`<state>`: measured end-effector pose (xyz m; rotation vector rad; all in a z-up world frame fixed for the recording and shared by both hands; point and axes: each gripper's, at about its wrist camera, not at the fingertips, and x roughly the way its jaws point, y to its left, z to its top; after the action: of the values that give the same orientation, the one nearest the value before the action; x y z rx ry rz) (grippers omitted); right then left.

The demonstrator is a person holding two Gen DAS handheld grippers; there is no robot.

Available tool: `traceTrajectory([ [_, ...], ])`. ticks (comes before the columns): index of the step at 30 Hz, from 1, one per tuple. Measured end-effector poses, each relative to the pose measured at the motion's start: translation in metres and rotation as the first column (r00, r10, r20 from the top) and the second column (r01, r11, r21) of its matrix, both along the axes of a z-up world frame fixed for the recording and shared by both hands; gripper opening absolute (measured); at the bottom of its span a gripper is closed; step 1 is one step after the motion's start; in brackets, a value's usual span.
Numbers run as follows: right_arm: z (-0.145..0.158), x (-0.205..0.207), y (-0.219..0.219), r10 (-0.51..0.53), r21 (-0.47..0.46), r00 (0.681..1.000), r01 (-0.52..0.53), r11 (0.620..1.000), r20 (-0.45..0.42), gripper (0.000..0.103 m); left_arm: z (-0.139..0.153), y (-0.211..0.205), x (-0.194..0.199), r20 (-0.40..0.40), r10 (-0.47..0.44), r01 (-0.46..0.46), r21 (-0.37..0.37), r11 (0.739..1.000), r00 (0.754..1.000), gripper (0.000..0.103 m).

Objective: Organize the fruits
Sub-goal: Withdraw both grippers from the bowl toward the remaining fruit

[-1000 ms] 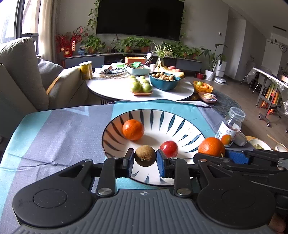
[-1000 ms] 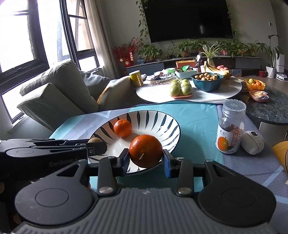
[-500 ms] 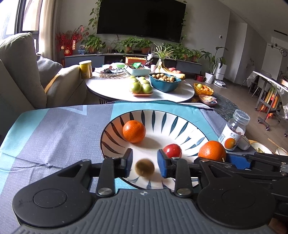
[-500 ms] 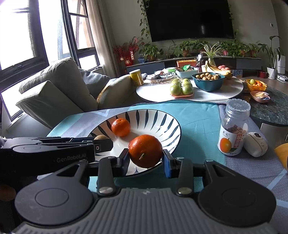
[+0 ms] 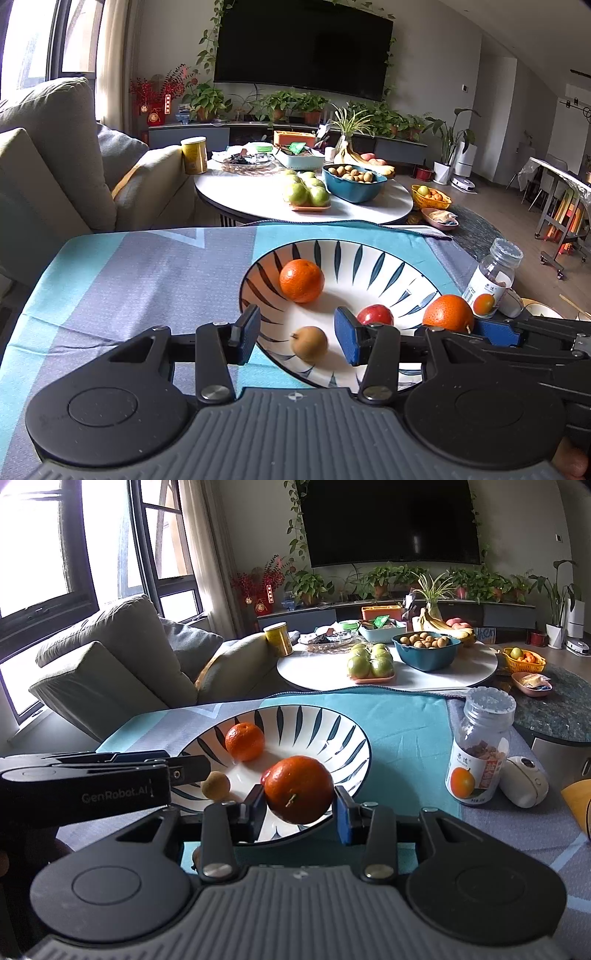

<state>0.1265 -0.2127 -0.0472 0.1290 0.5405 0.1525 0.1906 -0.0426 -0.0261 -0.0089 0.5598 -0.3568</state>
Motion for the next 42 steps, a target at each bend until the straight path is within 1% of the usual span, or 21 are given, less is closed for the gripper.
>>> traceTrajectory([
  [4, -0.001, 0.000, 0.002, 0.004, -0.018, 1.000, -0.004, 1.000, 0.007, 0.079, 0.003, 0.005, -0.005, 0.011, 0.005, -0.005, -0.002, 1.000, 1.000, 0.042],
  [14, 0.001, -0.005, 0.004, 0.009, -0.007, 1.000, -0.009, 1.000, 0.011, 0.079, 0.008, 0.017, -0.022, 0.018, 0.006, -0.006, -0.003, 1.000, 1.000, 0.042],
  [24, 0.008, -0.030, 0.012, 0.044, -0.004, 0.999, -0.044, 0.999, 0.022, 0.079, 0.008, 0.047, -0.051, -0.004, 0.042, -0.042, -0.002, 0.999, 0.999, 0.042],
  [28, 0.008, -0.040, 0.018, 0.062, -0.005, 0.998, -0.061, 0.998, 0.015, 0.079, 0.005, 0.058, -0.063, -0.018, 0.055, -0.055, 0.008, 0.998, 0.998, 0.042],
  [36, 0.008, -0.060, 0.031, 0.105, -0.006, 0.995, -0.105, 0.994, -0.002, 0.079, -0.010, 0.071, -0.090, -0.053, 0.049, -0.047, 0.036, 0.998, 0.997, 0.042],
  [42, 0.005, -0.072, 0.039, 0.127, -0.014, 0.992, -0.127, 0.992, -0.019, 0.079, -0.021, 0.074, -0.097, -0.081, 0.060, -0.056, 0.058, 0.997, 0.995, 0.042],
])
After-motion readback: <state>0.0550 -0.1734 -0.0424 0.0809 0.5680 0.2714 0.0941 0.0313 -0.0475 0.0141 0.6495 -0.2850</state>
